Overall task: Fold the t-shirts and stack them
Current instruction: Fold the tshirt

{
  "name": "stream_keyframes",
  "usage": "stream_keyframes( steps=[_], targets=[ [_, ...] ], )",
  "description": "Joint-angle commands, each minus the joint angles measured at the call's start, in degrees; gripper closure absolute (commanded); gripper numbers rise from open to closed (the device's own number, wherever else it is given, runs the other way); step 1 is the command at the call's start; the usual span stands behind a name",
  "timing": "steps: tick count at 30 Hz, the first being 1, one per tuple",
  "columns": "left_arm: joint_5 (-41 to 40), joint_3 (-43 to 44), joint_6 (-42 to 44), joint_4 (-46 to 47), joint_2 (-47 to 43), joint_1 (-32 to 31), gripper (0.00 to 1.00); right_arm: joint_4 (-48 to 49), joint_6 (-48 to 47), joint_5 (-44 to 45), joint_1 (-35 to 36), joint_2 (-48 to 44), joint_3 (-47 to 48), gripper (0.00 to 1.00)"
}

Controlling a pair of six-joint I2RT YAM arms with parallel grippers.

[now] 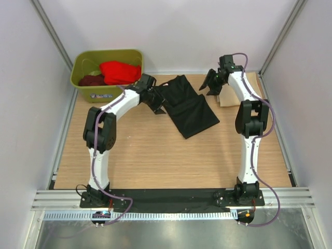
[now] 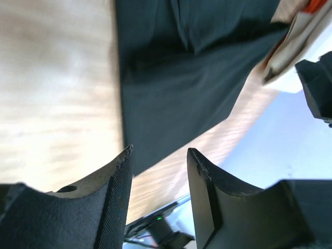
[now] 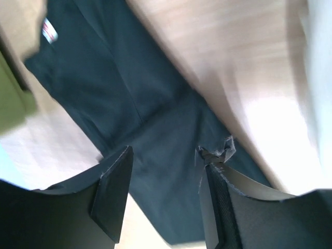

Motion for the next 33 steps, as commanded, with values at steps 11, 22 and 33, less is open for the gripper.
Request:
stream_keyframes(
  steps=[11,22,33],
  targets=[
    [-2.14,-10.29,4.08,0.03,-6.42,-9.61,0.52,-10.69,-16.67,2.11,-2.34,-12.82,-19.18,0.49],
    [0.15,-15.14,-2.60,9.79,-1.15,-11.01,0.48,-8.94,-17.03,6.60,-4.01,-11.58,-23.76,0.51],
    [0.58,-13.90,-4.89,12.25,2.63,-12.59,0.51,-7.88,-17.47,4.75,-5.68,-11.14,-25.26,0.52]
  ],
)
